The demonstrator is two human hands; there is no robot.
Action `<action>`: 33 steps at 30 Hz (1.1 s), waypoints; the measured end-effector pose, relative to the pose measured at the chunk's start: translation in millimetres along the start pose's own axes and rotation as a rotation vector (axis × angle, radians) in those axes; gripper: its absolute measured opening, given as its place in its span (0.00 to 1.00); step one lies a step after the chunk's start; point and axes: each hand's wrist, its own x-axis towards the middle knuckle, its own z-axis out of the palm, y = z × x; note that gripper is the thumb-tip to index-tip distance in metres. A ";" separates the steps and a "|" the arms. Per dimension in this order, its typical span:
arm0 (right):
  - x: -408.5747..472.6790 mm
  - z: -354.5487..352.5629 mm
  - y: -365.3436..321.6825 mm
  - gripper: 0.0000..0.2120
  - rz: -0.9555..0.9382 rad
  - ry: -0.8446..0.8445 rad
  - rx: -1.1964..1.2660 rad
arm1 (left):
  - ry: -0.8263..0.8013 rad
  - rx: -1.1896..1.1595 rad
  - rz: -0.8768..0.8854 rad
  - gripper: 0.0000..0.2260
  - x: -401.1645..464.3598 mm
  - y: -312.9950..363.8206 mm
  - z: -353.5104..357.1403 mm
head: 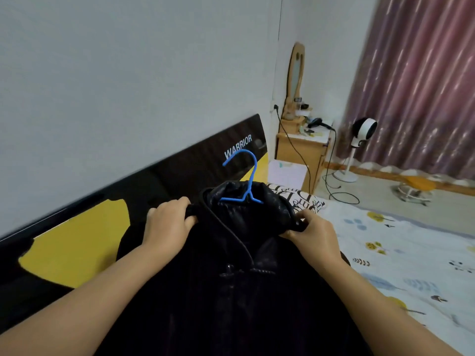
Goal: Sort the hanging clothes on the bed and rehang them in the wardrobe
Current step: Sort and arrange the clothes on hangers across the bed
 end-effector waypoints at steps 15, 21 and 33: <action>31.7 219.8 131.7 0.37 0.453 -0.343 -0.323 | -0.173 0.019 0.078 0.15 39.7 -47.3 253.7; 14.9 299.5 172.9 0.39 0.454 -0.563 -0.213 | -0.324 0.053 0.084 0.12 35.7 -69.4 328.2; 8.7 332.4 207.2 0.37 0.403 -0.593 -0.249 | -0.459 0.247 0.340 0.39 -46.5 -74.9 378.6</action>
